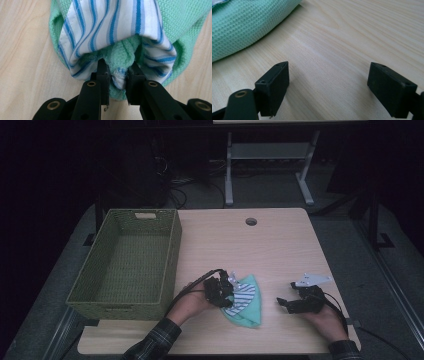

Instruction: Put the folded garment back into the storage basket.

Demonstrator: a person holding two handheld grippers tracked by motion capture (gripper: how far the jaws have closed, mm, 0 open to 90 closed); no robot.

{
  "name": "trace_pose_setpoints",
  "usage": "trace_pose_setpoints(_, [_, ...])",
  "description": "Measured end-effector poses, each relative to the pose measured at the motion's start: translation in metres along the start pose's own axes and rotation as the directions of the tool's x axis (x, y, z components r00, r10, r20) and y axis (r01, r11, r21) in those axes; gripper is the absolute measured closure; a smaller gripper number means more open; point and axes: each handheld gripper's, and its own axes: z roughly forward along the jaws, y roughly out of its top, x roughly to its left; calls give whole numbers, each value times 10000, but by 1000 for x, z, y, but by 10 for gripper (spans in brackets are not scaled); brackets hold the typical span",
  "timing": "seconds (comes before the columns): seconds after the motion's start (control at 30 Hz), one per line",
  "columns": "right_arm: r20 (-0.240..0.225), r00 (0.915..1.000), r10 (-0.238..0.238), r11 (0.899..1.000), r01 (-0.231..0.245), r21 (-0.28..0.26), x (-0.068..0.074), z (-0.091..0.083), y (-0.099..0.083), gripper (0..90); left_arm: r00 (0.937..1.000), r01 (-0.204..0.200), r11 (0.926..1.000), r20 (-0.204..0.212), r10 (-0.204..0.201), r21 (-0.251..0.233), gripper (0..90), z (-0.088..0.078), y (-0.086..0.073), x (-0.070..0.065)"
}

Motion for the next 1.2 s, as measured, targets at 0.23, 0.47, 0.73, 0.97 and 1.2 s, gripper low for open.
trace_pose_setpoints(0.23, [-4, 10000, 14, 10000, -14, 9, 0, 0, 0, 175, 9994, 239, 9995, 251, -233, -211, 764, -4, 0, 2])
trace_pose_setpoints(0.47, [-15, 10000, 19, 10000, -19, 13, 0, 0, 0, 174, 9981, 554, 9966, 315, -536, -611, 765, -18, 0, 4])
trace_pose_setpoints(0.73, [-18, 10000, 26, 10000, -26, 21, 0, 0, 0, 172, 9969, 767, 9915, 249, -745, -1055, 765, -37, 3, 7])
trace_pose_setpoints(0.97, [-37, 10000, 31, 10000, -31, 34, 0, 0, 0, 161, 9964, 825, 9881, 290, -794, -1300, 764, -53, 7, 10])
trace_pose_setpoints(1.2, [-13, 9999, 100, 9999, -100, 98, 1, 1, 0, 133, 9955, 934, 9847, 298, -900, -1469, 763, -70, 9, 15])
